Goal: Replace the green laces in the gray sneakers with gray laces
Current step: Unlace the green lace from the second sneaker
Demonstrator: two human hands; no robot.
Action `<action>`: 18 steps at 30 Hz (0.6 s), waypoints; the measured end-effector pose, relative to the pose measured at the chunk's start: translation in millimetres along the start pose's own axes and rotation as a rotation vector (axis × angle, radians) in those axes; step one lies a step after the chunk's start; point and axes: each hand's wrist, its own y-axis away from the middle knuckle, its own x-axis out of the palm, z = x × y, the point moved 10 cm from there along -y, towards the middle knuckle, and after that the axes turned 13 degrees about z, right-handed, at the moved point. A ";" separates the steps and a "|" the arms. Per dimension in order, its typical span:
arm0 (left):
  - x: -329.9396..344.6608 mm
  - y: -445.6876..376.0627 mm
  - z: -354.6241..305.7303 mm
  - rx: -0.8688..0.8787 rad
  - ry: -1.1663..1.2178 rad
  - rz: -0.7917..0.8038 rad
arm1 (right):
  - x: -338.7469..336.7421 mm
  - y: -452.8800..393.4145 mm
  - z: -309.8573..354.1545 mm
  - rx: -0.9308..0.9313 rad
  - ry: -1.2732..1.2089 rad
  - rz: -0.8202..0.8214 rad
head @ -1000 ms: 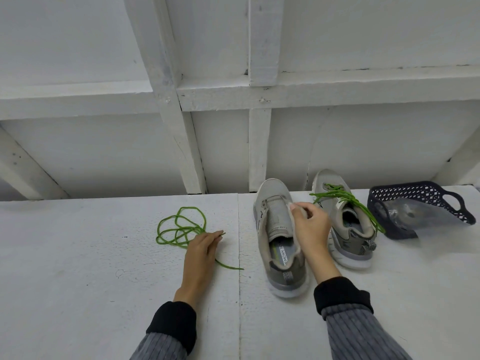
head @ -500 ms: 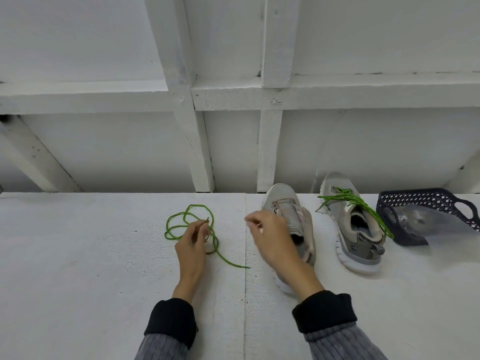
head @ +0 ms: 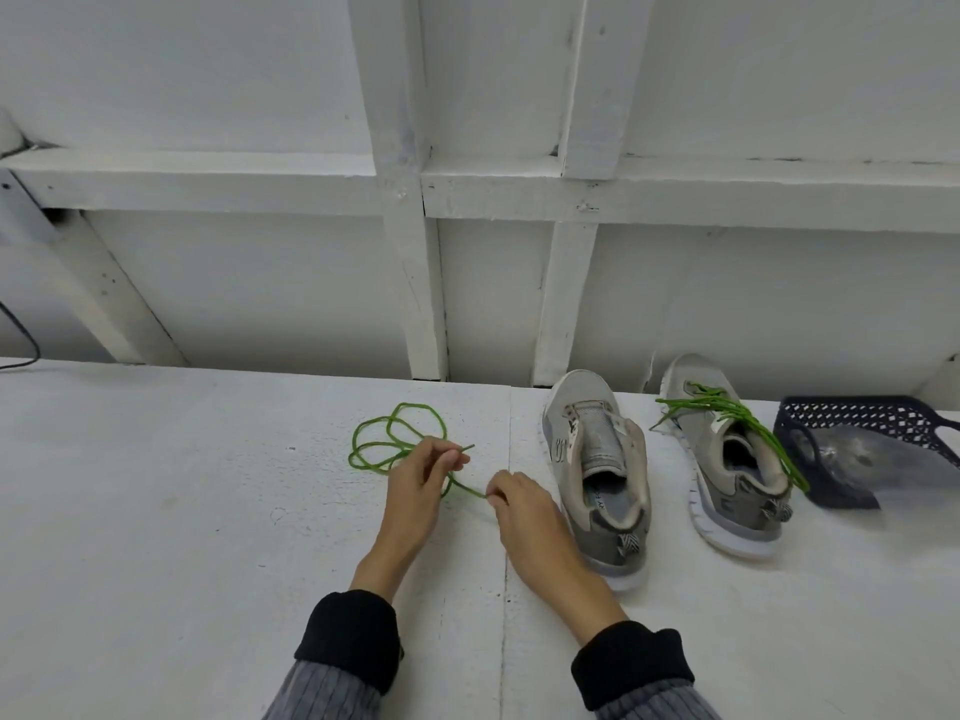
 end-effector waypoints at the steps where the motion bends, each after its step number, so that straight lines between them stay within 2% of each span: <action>1: 6.1 -2.4 -8.2 0.028 -0.014 0.038 | -14.2 -0.1 5.2 -0.028 -0.099 -0.045; 4: 27.4 -9.1 -25.5 0.049 -0.051 0.179 | -50.4 0.6 7.8 -0.032 -0.321 -0.155; 8: 40.7 -15.6 -37.0 0.049 -0.059 0.278 | -71.8 0.4 0.8 -0.024 -0.450 -0.181; 15: 52.4 -19.3 -48.1 0.036 -0.145 0.436 | -81.0 5.6 -4.8 -0.052 -0.588 -0.177; 18: 55.3 -19.2 -54.5 0.047 -0.114 0.457 | -83.5 6.8 -4.3 -0.042 -0.551 -0.150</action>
